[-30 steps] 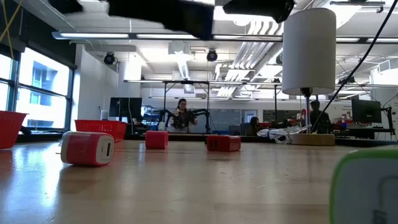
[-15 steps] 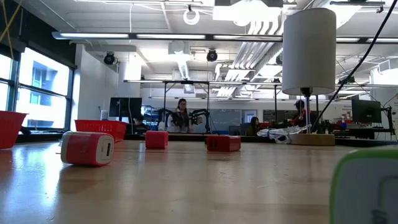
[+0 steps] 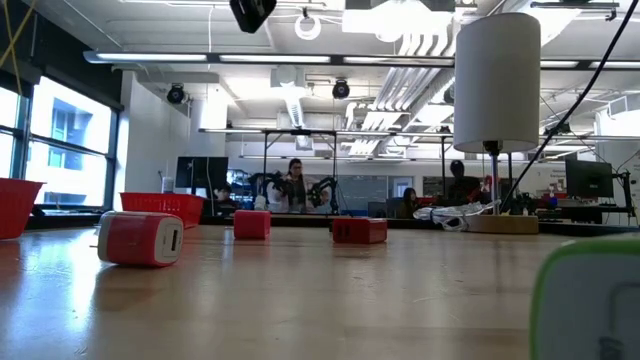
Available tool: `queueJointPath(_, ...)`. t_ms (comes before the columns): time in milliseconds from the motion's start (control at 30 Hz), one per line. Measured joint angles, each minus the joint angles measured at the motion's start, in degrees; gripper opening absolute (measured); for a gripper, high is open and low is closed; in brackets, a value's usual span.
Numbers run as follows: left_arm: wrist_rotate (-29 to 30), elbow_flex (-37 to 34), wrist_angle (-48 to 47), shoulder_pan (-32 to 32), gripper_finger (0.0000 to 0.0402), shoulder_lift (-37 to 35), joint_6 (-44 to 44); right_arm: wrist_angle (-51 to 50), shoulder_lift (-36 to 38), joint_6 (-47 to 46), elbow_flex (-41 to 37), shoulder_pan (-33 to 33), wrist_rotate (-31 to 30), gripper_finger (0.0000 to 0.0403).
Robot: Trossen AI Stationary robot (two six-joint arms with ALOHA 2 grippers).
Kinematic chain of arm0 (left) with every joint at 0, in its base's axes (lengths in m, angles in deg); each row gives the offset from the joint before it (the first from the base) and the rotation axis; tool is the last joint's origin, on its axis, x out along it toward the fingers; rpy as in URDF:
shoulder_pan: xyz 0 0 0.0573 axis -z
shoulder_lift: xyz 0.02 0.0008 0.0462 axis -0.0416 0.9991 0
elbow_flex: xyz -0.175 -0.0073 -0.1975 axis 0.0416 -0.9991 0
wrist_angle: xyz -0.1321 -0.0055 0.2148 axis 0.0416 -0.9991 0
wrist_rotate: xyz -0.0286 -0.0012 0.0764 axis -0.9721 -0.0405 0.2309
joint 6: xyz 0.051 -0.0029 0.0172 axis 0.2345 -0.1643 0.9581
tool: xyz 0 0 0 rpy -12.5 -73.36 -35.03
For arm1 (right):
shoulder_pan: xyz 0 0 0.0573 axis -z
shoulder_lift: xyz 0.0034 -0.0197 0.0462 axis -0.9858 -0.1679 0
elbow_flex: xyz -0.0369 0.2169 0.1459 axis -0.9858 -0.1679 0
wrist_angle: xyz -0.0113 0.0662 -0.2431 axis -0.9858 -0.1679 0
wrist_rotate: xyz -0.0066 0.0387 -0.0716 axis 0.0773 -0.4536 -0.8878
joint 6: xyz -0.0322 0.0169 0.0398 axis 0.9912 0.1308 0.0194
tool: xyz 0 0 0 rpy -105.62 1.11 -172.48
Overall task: Pick & Place Office items
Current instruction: Put the blue digital clock into the bottom red bin
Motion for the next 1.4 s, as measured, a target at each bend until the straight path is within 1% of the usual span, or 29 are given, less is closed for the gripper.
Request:
queueJointPath(133, -0.1, 0.0, 0.7, -1.0, 0.0057, 0.5, -0.4, 3.1, 0.0, 5.0, 0.0, 0.0, 0.4, 0.0259)
queueJointPath(233, -0.1, 0.0, 0.7, -1.4, 0.0057, 0.6, -1.7, 3.5, 0.0, 5.2, 0.0, 0.0, 2.1, 0.0255)
queueJointPath(467, -0.1, 0.0, 1.9, -2.3, 0.0057, 0.7, -1.9, 3.6, 0.0, 4.9, 0.0, 0.7, 4.5, 0.0254)
queueJointPath(933, -0.5, 0.0, 2.7, -2.8, 0.0057, 0.8, -3.0, 3.6, 0.0, 5.0, 0.0, 4.6, 6.1, 0.0254)
queueJointPath(1100, -1.6, 0.0, 3.1, -2.8, 0.0057, 0.8, -4.4, 3.7, 0.0, 9.3, 0.0, 4.7, 6.0, 0.0254)
queueJointPath(1400, -1.8, 0.0, 3.0, -4.2, 0.0057, 0.8, -4.6, 5.9, 0.0, 12.5, 0.0, 4.5, 6.3, 0.0252)
